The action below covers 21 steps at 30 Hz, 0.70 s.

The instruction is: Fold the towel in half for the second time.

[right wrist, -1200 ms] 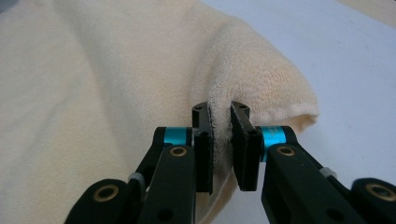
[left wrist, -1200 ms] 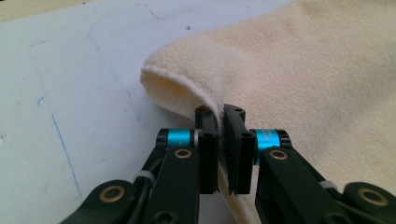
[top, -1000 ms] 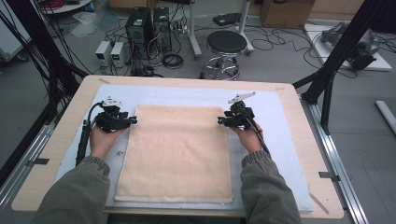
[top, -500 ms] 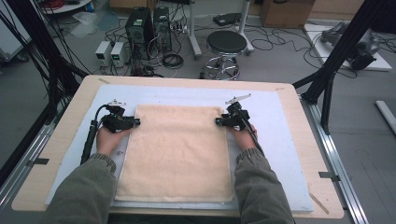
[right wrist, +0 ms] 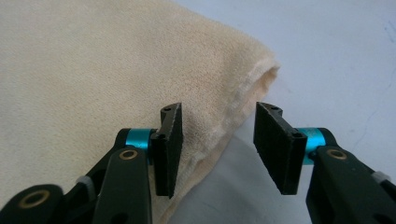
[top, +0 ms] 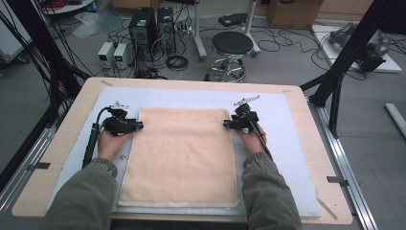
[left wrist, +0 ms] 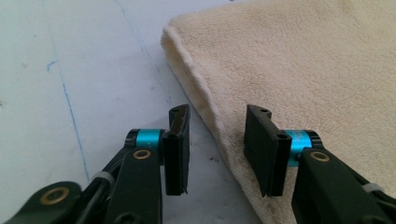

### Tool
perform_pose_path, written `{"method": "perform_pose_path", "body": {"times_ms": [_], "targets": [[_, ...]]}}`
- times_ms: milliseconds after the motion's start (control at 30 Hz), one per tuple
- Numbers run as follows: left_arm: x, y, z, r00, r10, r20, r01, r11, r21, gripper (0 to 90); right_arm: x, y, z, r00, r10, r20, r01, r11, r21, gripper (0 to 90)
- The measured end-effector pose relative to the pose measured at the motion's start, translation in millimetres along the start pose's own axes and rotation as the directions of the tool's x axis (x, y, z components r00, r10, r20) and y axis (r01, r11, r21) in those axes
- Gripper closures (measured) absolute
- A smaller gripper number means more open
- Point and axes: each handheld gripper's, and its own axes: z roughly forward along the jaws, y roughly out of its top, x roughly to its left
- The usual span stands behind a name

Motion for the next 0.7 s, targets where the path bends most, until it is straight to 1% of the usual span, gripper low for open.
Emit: {"method": "perform_pose_path", "body": {"times_ms": [67,100,133,167,200,233,267,333,433,500,533,567,600,700], "targets": [[-2.3,0.7,1.4,1.0,0.005,-0.001,-0.005,1.0,0.004,62.5,2.0,0.0,4.5,0.9998,0.018,-0.005,-0.018,1.0,-0.012,52.6],[-2.6,1.1,1.6,1.0,0.005,0.007,-0.005,1.0,0.004,65.1,3.0,0.4,5.2,0.9996,0.027,-0.009,-0.027,1.0,-0.012,54.9],[-2.9,1.5,1.8,0.9998,0.002,0.02,-0.002,1.0,0.007,69.3,2.4,0.9,5.7,0.9995,0.022,-0.022,-0.023,1.0,-0.013,58.8],[-3.3,1.6,2.5,0.9991,-0.008,0.041,0.008,1.0,0.005,74.6,2.0,1.2,5.8,0.9988,0.025,-0.041,-0.026,1.0,-0.013,65.2],[-3.6,3.4,3.1,0.9987,-0.007,0.051,0.006,0.9998,0.02,80.8,2.1,1.3,5.7,0.9969,0.032,-0.072,-0.032,0.999,-0.008,74.8],[-5.1,5.4,3.5,0.999,0.0,0.045,-0.001,0.9996,0.027,82.4,2.3,1.5,6.0,0.9943,0.022,-0.104,-0.023,1.0,-0.011,79.0],[-5.9,7.2,3.4,0.9991,0.011,0.04,-0.012,0.9991,0.04,83.2,3.5,2.1,5.6,0.9948,0.016,-0.1,-0.017,1.0,-0.006,80.9],[-6.4,9.2,2.3,0.999,0.028,0.036,-0.03,0.9982,0.051,84.1,3.6,2.7,4.2,0.9933,0.006,-0.116,-0.006,1.0,0.003,82.5],[-5.6,9.8,-1.8,0.9989,0.032,0.033,-0.033,0.9985,0.044,84.8,3.9,3.1,-1.2,0.9921,-0.011,-0.125,0.013,1.0,0.012,82.8],[-5.8,12.0,-8.0,0.9986,0.044,0.03,-0.045,0.9987,0.024,84.9,3.9,4.6,-8.4,0.9912,-0.022,-0.13,0.022,1.0,0.0,82.9],[-6.9,13.5,-11.7,0.9985,0.046,0.031,-0.046,0.9989,0.008,85.0,4.3,6.1,-13.0,0.9907,-0.034,-0.132,0.031,0.999,-0.022,82.9],[-7.9,15.0,-16.0,0.9979,0.057,0.03,-0.057,0.9984,-0.004,85.0,5.5,7.8,-18.8,0.9896,-0.034,-0.14,0.029,0.999,-0.037,83.0],[-9.6,16.3,-20.7,0.9971,0.069,0.033,-0.068,0.9975,-0.019,85.1,6.9,9.7,-24.4,0.9885,-0.046,-0.144,0.038,0.998,-0.056,83.0],[-16.5,16.9,-38.6,0.992,0.116,0.049,-0.114,0.9925,-0.044,85.1,15.2,14.0,-44.3,0.9822,-0.096,-0.161,0.08,0.992,-0.102,83.0]]}}
